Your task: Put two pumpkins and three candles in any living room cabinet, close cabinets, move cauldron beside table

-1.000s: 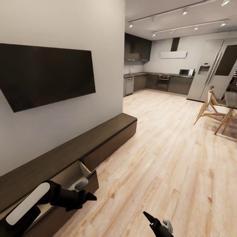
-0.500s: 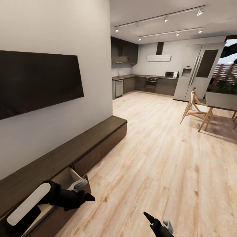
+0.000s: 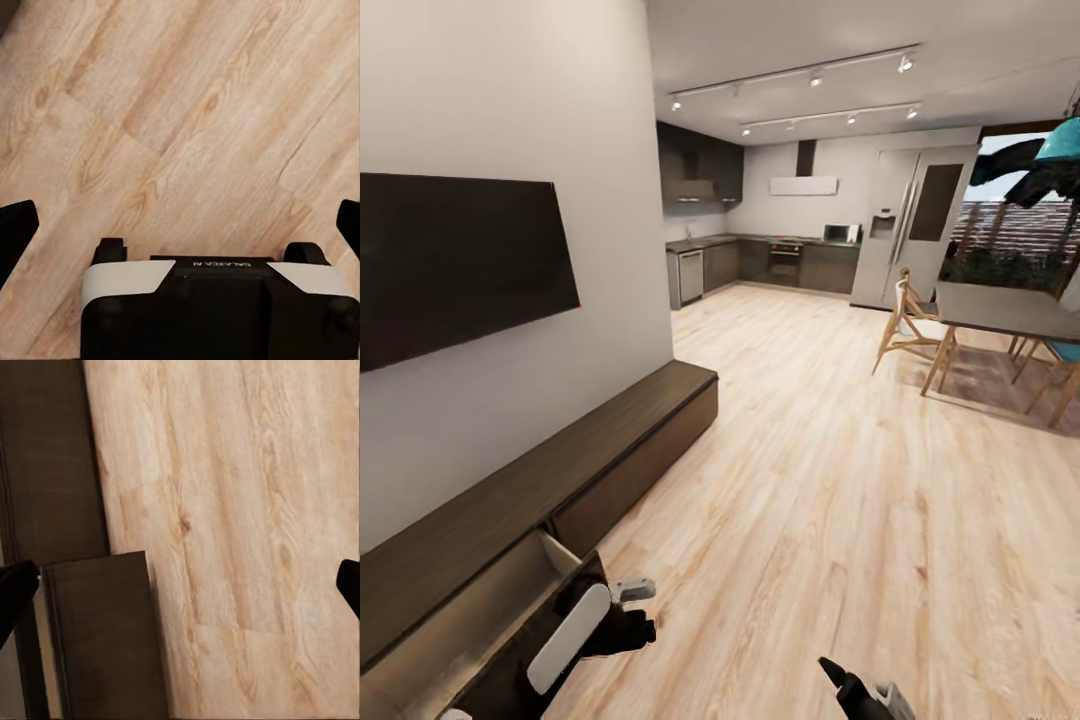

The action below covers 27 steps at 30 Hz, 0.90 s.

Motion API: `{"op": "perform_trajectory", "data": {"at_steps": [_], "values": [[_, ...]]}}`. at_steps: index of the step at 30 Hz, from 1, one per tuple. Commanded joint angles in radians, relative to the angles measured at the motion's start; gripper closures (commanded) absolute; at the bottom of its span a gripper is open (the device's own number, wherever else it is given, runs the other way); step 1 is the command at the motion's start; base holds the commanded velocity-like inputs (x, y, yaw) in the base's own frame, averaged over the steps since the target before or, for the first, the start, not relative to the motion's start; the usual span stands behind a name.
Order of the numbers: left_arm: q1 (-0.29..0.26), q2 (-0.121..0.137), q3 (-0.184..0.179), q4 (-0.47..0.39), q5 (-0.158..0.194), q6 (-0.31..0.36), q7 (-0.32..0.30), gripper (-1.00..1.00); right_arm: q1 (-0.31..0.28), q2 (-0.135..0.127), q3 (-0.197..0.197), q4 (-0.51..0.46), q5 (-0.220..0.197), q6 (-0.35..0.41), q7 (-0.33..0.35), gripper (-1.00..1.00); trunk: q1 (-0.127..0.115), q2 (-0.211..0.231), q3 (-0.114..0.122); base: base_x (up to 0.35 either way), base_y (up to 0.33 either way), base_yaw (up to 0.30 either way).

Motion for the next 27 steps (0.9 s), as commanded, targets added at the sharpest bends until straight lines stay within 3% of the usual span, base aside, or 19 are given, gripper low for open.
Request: {"op": "perform_trajectory", "data": {"at_steps": [1, 2, 4, 7, 8, 11, 13, 14, 16, 20, 27], "values": [[-0.003, -0.020, -0.001, 0.025, -0.050, -0.040, 0.009, -1.00, -0.002, 0.000, 0.007, 0.004, -0.011, 0.000, -0.032, -1.00, -0.004, 0.006, 0.003, 0.000, 0.000, -0.196], [-0.005, -0.034, 0.001, 0.051, -0.095, -0.076, 0.007, -1.00, -0.002, -0.002, 0.007, 0.004, -0.012, -0.007, -0.076, -1.00, -0.008, 0.013, 0.008, 0.000, 0.000, -0.196], [-0.016, -0.053, 0.002, 0.101, -0.149, -0.127, 0.003, -1.00, -0.002, -0.007, 0.007, 0.004, -0.013, -0.035, -0.174, -1.00, -0.015, 0.027, 0.017, 0.000, 0.000, -0.195], [-0.023, -0.075, 0.002, 0.191, -0.177, -0.179, -0.001, -1.00, -0.002, -0.006, 0.008, 0.003, -0.013, -0.098, -0.295, -1.00, -0.027, 0.048, 0.030, 0.000, 0.000, -0.194], [-0.025, -0.088, -0.002, 0.260, -0.187, -0.247, -0.019, -1.00, -0.002, -0.005, 0.009, 0.002, -0.012, -0.137, -0.363, -1.00, -0.031, 0.055, 0.034, 0.000, 0.000, -0.189], [-0.027, -0.101, -0.010, 0.379, -0.240, -0.390, -0.108, -1.00, -0.002, -0.004, 0.010, 0.002, -0.012, -0.191, -0.456, -1.00, -0.042, 0.076, 0.048, 0.000, 0.000, -0.185], [-0.028, -0.103, -0.011, 0.440, -0.295, -0.441, -0.175, -1.00, -0.002, -0.005, 0.009, 0.002, -0.013, -0.208, -0.479, -1.00, -0.050, 0.090, 0.057, 0.000, 0.000, -0.180], [-0.028, -0.105, -0.011, 0.497, -0.342, -0.483, -0.238, -1.00, -0.002, -0.007, 0.008, 0.002, -0.014, -0.223, -0.490, -1.00, -0.054, 0.097, 0.061, 0.000, 0.000, -0.178], [-0.028, -0.107, -0.011, 0.543, -0.377, -0.536, -0.288, -1.00, -0.002, -0.008, 0.008, 0.002, -0.015, -0.243, -0.498, -1.00, -0.061, 0.111, 0.070, 0.000, 0.000, -0.177], [-0.028, -0.105, -0.009, 0.576, -0.397, -0.580, -0.317, -1.00, -0.002, -0.008, 0.007, 0.002, -0.015, -0.275, -0.502, -1.00, -0.077, 0.139, 0.088, 0.000, 0.000, -0.172], [-0.033, -0.100, -0.004, 0.581, -0.397, -0.589, -0.326, -1.00, -0.002, -0.006, 0.009, 0.001, -0.015, -0.285, -0.502, -1.00, -0.104, 0.188, 0.119, 0.000, 0.000, -0.154]]}}
